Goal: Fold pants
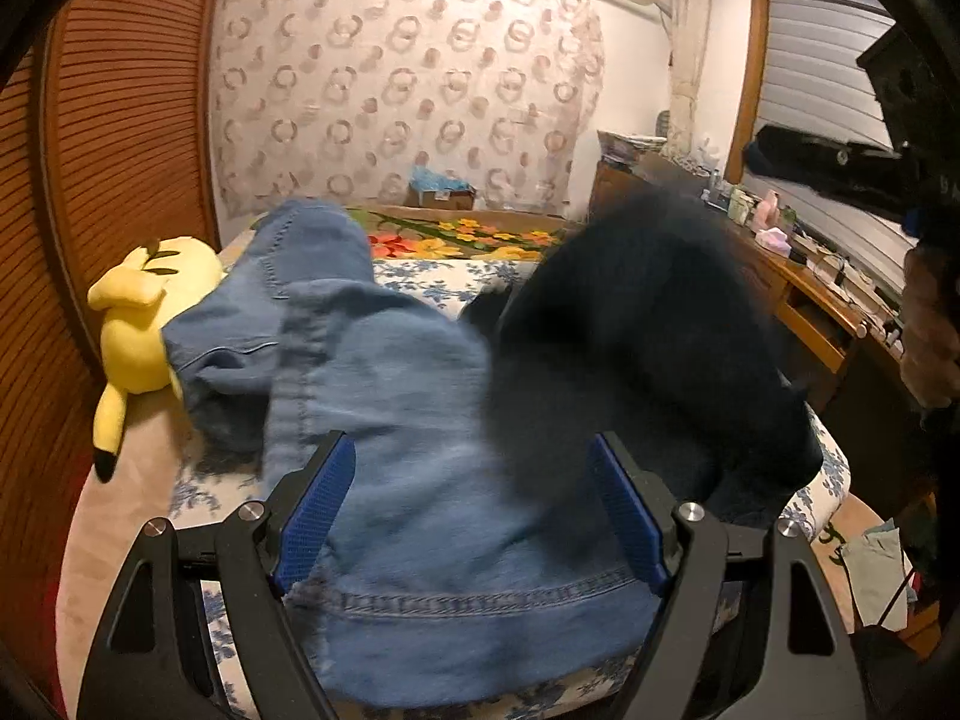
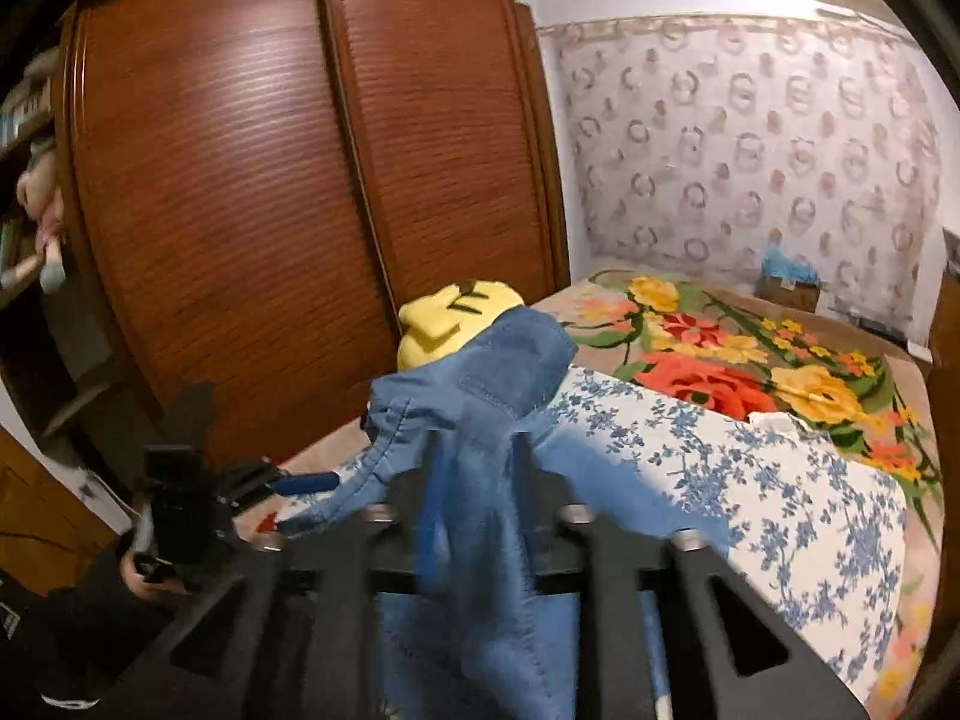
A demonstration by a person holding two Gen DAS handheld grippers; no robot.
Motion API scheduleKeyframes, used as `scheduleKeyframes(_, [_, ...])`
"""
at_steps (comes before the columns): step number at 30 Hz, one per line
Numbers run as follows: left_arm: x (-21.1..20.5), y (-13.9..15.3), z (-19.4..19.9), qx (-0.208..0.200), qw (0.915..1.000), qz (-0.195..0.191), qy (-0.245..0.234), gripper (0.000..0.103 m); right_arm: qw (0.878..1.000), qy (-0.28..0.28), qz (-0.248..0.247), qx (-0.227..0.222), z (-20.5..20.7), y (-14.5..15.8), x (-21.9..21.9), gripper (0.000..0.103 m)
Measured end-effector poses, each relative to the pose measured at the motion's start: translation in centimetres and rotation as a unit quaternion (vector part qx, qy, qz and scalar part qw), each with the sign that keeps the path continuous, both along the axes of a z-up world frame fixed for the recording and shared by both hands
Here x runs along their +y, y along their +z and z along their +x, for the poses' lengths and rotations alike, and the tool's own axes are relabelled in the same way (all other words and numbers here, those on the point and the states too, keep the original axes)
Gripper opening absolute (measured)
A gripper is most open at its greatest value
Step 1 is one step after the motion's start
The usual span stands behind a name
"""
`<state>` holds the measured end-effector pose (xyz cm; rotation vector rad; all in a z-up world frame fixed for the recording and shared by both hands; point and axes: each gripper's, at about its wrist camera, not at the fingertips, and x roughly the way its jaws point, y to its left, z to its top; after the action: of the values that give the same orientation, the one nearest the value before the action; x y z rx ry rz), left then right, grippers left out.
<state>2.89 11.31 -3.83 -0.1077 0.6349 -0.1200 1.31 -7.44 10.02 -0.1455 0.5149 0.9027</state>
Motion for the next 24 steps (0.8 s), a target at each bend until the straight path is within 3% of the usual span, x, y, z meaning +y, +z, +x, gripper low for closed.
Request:
scheduleKeyframes(9, [0.2, -2.0, 0.6, 0.014, 0.9997, -0.019, 0.001, 0.081, 0.998, -0.032, -0.047, 0.003, 4.5, 0.0, 2.0, 0.032])
scheduleKeyframes(11, [-0.2, -2.4, 0.9, 0.015, 0.9996, -0.021, -0.007, 0.081, 0.998, -0.031, -0.059, 0.004, 5.3, -0.6, 3.0, 0.038])
scheduleKeyframes(17, [-1.5, -3.7, 2.2, 0.038, 0.9989, -0.008, -0.027, 0.054, 0.995, -0.024, -0.087, 0.030, 8.1, -2.7, 6.6, 0.042])
scheduleKeyframes(24, [-1.8, -4.7, 2.5, 0.053, 0.9980, 0.001, -0.035, 0.048, 0.991, -0.004, -0.117, 0.070, 10.5, -5.0, 10.0, 0.043])
